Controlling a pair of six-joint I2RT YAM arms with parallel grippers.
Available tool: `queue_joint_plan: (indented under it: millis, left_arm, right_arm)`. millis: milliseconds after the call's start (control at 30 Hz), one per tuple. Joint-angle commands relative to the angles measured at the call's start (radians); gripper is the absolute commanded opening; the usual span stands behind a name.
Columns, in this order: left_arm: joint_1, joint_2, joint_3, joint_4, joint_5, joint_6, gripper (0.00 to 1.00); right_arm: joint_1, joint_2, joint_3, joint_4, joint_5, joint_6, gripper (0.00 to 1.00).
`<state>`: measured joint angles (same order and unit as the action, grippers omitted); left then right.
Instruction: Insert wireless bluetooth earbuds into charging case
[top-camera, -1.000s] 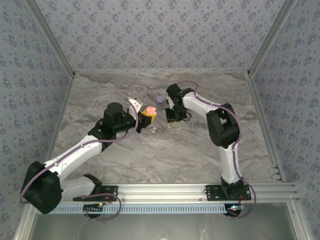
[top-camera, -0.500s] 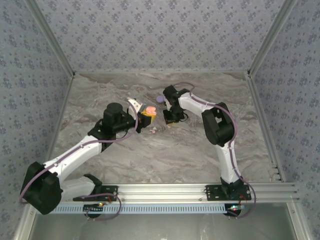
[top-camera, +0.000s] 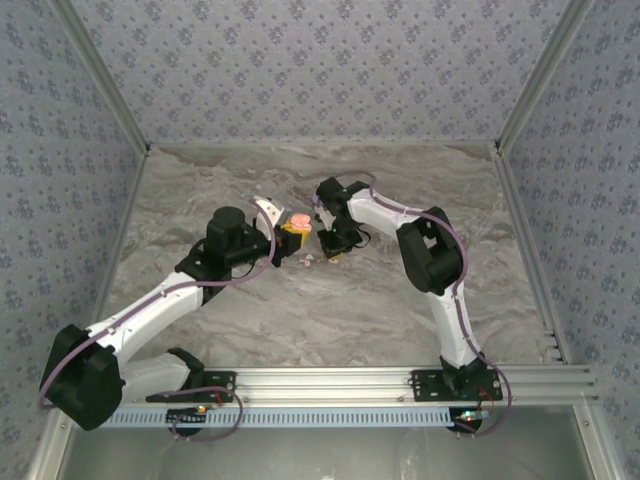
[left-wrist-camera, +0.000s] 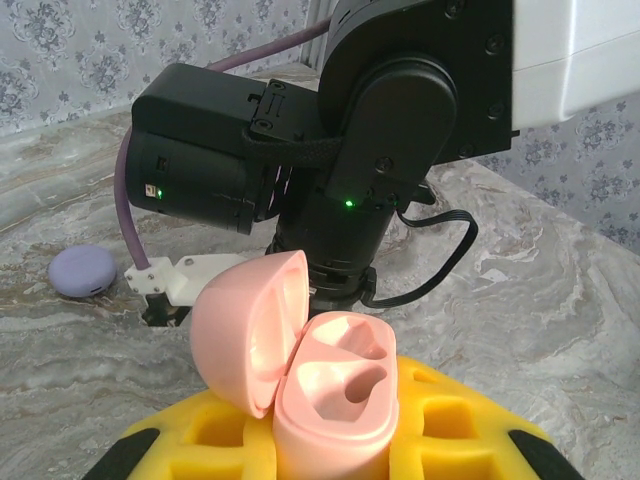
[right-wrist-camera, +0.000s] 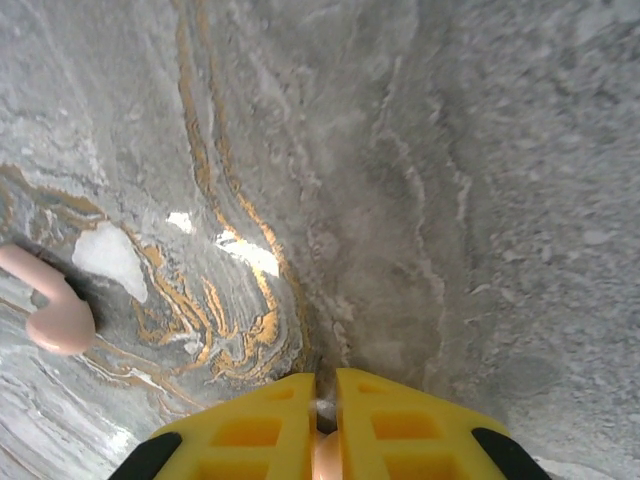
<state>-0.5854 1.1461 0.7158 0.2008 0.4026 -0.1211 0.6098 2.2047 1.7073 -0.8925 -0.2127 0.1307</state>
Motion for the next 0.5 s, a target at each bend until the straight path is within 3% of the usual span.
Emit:
queue_joint_plan:
  millis: [0, 233, 467]
  left_arm:
    - [-0.005, -0.022, 0.001, 0.0, -0.009, 0.011, 0.06]
    - [-0.005, -0.025, 0.001, -0.008, -0.011, 0.014, 0.05]
    - [-0.005, -0.041, -0.002, -0.01, -0.02, 0.018, 0.05]
  right_arm:
    - [0.011, -0.001, 0.007, -0.068, 0.029, -0.055, 0.14]
    - [0.01, -0.077, -0.007, -0.035, 0.036, -0.02, 0.22]
    - [0.008, -0.16, -0.054, -0.02, -0.032, -0.024, 0.21]
